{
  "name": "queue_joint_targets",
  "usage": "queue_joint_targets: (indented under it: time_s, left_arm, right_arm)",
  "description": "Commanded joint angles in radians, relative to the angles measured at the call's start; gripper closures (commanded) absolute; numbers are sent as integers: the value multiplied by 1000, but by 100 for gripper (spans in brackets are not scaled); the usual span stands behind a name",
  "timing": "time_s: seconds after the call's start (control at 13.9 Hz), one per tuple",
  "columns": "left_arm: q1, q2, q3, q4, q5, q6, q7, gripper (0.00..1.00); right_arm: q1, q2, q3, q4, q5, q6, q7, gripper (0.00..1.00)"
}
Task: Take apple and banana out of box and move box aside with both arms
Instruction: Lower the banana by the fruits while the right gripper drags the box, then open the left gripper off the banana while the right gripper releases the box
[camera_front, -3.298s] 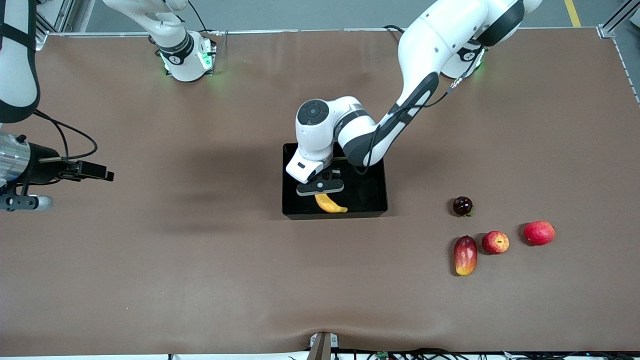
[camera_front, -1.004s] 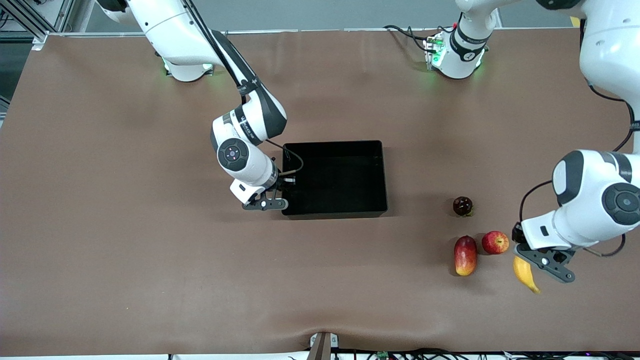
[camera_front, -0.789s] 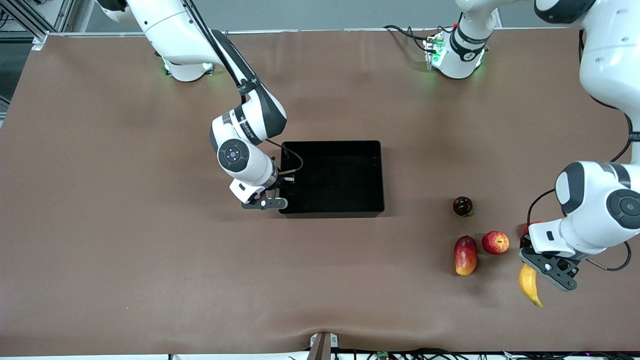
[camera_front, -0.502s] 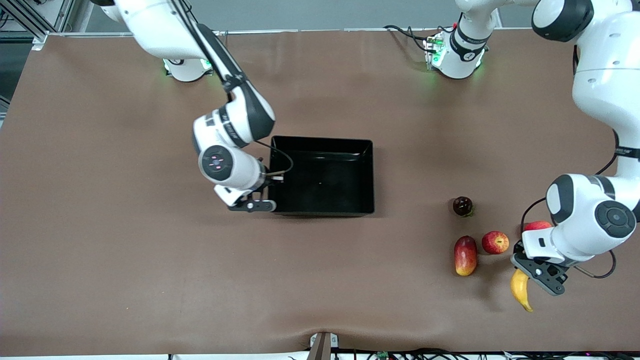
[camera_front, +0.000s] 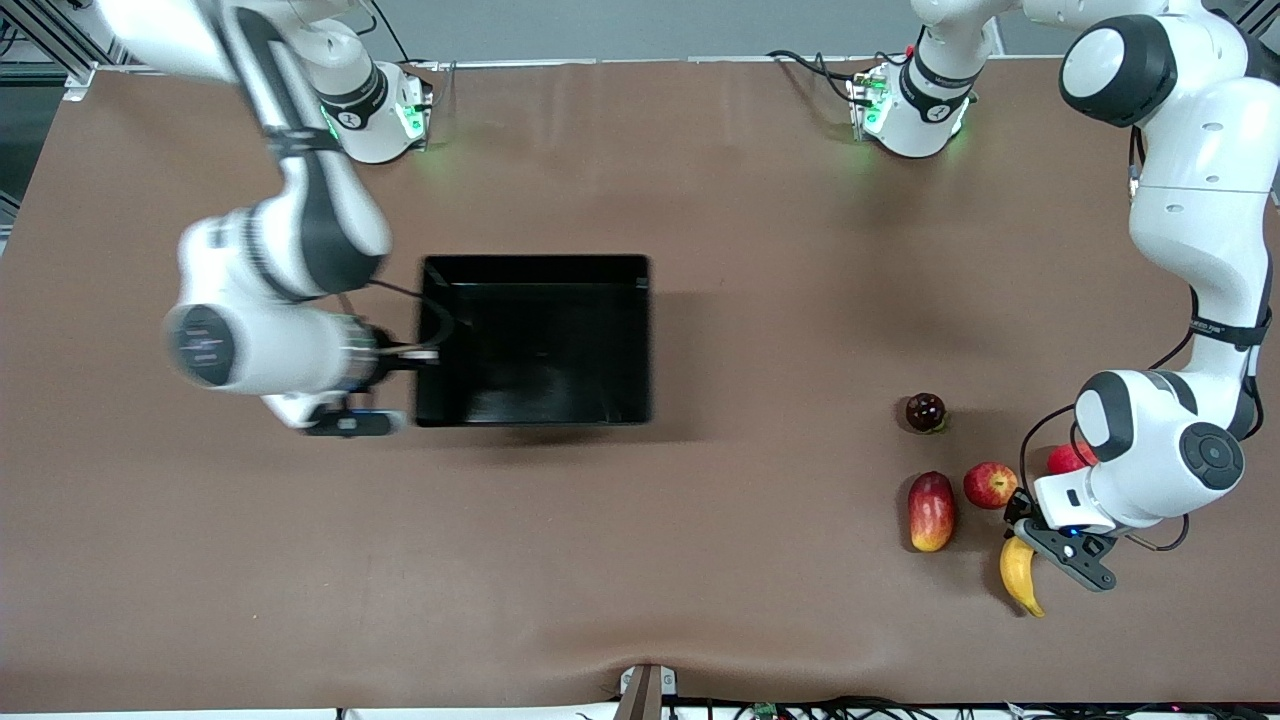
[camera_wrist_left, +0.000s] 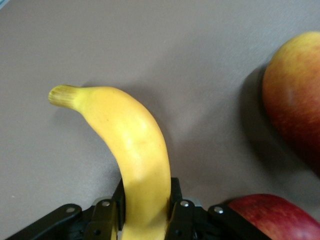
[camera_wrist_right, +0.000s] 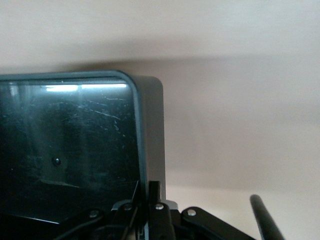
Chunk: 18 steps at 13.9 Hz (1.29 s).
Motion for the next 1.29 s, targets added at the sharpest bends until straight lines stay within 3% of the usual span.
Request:
queue_joint_targets:
  time_s: [0.0,0.07,0.14,0.22,0.29,0.57,0.93,1.08,1.22]
  left_arm:
    - [-8,15,15,29,-20,8,14,100]
    - [-8,15,15,29,-20,13,16,94]
    - [-10,15,13,29,-20,14,13,54]
    - [-10,12,13,29,-22,14,13,7]
    - [-10,5,12,29,-22,13,17,0]
    - [-3,-19,-4,29,-77,-4,14,0]
    - [-16,-148,-12,29,-126,-225,-47,0]
    - [-14,-226,-24,23,-123,-291,-169,0]
    - [-14,-278,-27,3,-123,-348,-217,0]
  right_arm:
    - [-128,-74,22,-43,-105,-45,-118,100]
    - [-173,-85,22,-53,-107,-52,-133,100]
    - [-232,-90,22,-58,-107,-52,-156,100]
    - [-282,-85,22,-59,-107,-48,-216,100]
    - [-335,-79,22,-61,-107,-40,-274,100]
    - [-495,-58,24,-118,-105,97,-418,100]
    - [-609,34,27,-128,-95,197,-578,100]
    - [-641,64,25,-171,-20,237,-638,100]
    - [-663,74,27,-225,-10,306,-687,100]
